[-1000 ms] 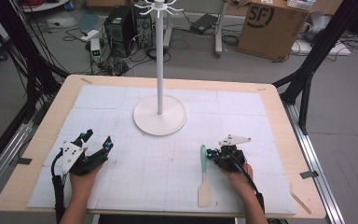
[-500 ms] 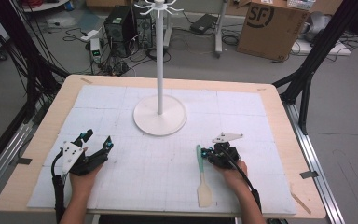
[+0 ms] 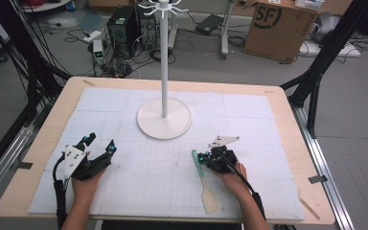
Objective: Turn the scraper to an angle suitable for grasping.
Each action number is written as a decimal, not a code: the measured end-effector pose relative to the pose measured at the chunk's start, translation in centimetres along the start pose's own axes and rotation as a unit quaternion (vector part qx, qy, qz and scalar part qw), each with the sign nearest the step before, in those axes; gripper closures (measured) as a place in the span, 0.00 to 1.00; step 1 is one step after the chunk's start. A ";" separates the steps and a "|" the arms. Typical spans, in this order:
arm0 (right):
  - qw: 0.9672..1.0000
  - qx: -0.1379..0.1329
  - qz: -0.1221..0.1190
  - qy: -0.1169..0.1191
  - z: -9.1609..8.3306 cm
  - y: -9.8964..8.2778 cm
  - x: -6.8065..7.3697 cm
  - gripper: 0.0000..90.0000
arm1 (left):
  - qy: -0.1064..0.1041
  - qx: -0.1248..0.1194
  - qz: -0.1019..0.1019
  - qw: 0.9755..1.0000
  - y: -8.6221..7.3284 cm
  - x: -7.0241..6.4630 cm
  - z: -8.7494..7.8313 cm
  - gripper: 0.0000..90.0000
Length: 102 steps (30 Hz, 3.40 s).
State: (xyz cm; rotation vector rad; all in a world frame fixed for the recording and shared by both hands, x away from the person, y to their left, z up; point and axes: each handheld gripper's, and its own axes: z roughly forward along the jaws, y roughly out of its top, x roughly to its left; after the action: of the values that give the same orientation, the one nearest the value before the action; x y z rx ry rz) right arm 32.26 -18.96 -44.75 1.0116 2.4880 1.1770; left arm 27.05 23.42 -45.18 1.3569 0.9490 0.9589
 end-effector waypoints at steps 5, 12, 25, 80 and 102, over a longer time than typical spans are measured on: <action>1.000 -0.006 0.006 -0.002 -0.2 0.1 0.2 1.00 | -0.001 0.000 0.000 1.000 0.0 0.0 0.0 0.31; 0.999 -0.040 0.008 0.016 -2.3 -0.7 0.9 1.00 | -0.001 0.000 0.000 1.000 0.0 0.0 0.0 0.31; 0.998 -0.021 -0.040 0.044 -4.3 -3.2 4.3 1.00 | -0.001 0.000 0.000 1.000 0.0 0.0 0.0 0.31; 1.000 0.000 -0.017 0.008 -6.0 -4.9 1.2 1.00 | -0.001 0.000 -0.001 1.000 0.0 0.0 0.0 0.31; 1.000 0.001 -0.015 0.010 -5.4 -4.8 1.4 1.00 | -0.002 0.001 -0.001 1.000 0.0 0.0 0.0 0.31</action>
State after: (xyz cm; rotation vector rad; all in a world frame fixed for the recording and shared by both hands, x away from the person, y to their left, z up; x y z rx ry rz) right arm 26.39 -23.46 -44.60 0.9627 2.5120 1.1818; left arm 27.05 23.42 -45.19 1.3585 0.9474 0.9543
